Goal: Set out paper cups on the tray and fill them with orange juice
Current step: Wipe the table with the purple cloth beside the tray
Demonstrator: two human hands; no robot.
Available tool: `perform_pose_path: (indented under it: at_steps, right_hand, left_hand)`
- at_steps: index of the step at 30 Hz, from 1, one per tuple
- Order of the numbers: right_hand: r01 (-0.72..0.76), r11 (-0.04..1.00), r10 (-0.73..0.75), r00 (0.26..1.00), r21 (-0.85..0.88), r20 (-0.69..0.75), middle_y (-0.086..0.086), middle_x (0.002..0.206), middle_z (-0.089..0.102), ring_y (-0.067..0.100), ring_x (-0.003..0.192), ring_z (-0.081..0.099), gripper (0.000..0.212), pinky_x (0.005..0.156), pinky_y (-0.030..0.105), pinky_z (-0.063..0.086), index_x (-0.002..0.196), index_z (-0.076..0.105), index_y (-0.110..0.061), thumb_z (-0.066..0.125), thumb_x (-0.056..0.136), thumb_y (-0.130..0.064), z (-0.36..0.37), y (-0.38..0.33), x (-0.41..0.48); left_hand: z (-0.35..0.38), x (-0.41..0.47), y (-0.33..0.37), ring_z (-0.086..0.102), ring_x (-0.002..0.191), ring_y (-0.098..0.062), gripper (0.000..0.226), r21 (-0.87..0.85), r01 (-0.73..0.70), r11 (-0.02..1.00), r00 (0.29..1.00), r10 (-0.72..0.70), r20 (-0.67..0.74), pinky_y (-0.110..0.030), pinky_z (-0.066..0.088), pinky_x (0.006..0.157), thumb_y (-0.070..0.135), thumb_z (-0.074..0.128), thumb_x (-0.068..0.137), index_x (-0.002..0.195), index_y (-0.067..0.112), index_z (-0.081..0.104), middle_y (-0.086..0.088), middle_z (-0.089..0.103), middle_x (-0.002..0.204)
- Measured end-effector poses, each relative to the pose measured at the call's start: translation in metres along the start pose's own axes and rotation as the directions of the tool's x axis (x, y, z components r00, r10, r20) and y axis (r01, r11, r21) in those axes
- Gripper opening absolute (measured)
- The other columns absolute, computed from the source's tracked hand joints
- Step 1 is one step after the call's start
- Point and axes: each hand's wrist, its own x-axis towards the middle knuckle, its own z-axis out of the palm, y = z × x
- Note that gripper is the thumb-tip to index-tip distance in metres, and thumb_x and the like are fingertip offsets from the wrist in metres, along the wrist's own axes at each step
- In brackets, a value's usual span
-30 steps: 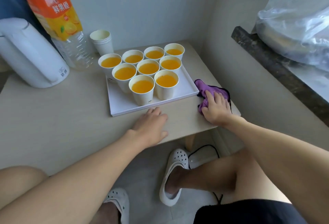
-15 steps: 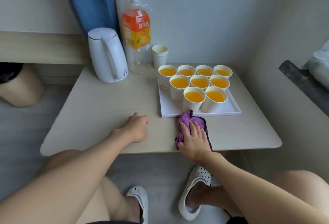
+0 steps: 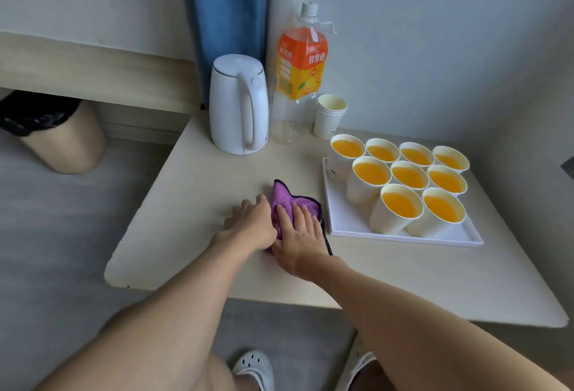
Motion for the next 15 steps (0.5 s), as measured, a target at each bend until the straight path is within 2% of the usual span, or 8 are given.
perform_pose_path:
  at_steps: [5, 10, 12, 15]
  right_hand:
    - [-0.119, 0.991, 0.121, 0.992, 0.056, -0.037, 0.008, 0.165, -0.001, 0.026, 0.152, -0.006, 0.074, 0.121, 0.042, -0.007, 0.158, 0.004, -0.027, 0.04, 0.095, -0.038, -0.016, -0.003, 0.06]
    - [-0.161, 0.985, 0.165, 0.984, 0.06, -0.071, 0.007, 0.165, 0.003, 0.025, 0.152, -0.003, 0.072, 0.122, 0.041, -0.006, 0.157, 0.009, -0.027, 0.041, 0.094, -0.036, -0.027, 0.006, 0.111]
    - [-0.164, 0.984, 0.169, 0.982, 0.064, -0.08, 0.007, 0.164, 0.004, 0.025, 0.151, -0.002, 0.072, 0.122, 0.042, -0.005, 0.157, 0.01, -0.027, 0.042, 0.093, -0.036, -0.029, 0.007, 0.128]
    - [-0.174, 0.984, 0.177, 0.981, 0.041, -0.08, 0.007, 0.165, 0.004, 0.025, 0.151, -0.004, 0.072, 0.122, 0.042, -0.006, 0.157, 0.01, -0.027, 0.041, 0.093, -0.037, -0.03, 0.002, 0.14]
  left_hand:
    - [-0.008, 0.03, -0.016, 0.036, 0.135, -0.034, 0.034, 0.088, 0.002, 0.996, 1.0, -0.002, 0.001, -0.046, 0.035, 0.105, 0.027, 0.057, 0.097, 0.127, 0.016, 0.046, -0.012, 0.04, 0.138]
    - [-0.013, 0.053, -0.031, 0.032, 0.132, -0.032, 0.049, 0.15, 0.006, 0.989, 1.0, -0.01, 0.023, -0.047, 0.034, 0.106, 0.031, 0.066, 0.088, 0.132, 0.025, 0.045, -0.007, 0.035, 0.135]
    - [-0.015, 0.059, -0.031, 0.031, 0.133, -0.031, 0.054, 0.158, -0.006, 0.987, 0.999, 0.0, 0.038, -0.048, 0.034, 0.107, 0.031, 0.068, 0.085, 0.134, 0.027, 0.045, -0.005, 0.033, 0.136]
    - [-0.019, 0.065, -0.035, 0.031, 0.133, -0.03, 0.052, 0.162, -0.003, 0.987, 0.999, -0.003, 0.035, -0.049, 0.034, 0.108, 0.019, 0.062, 0.088, 0.137, 0.027, 0.046, -0.004, 0.033, 0.138]
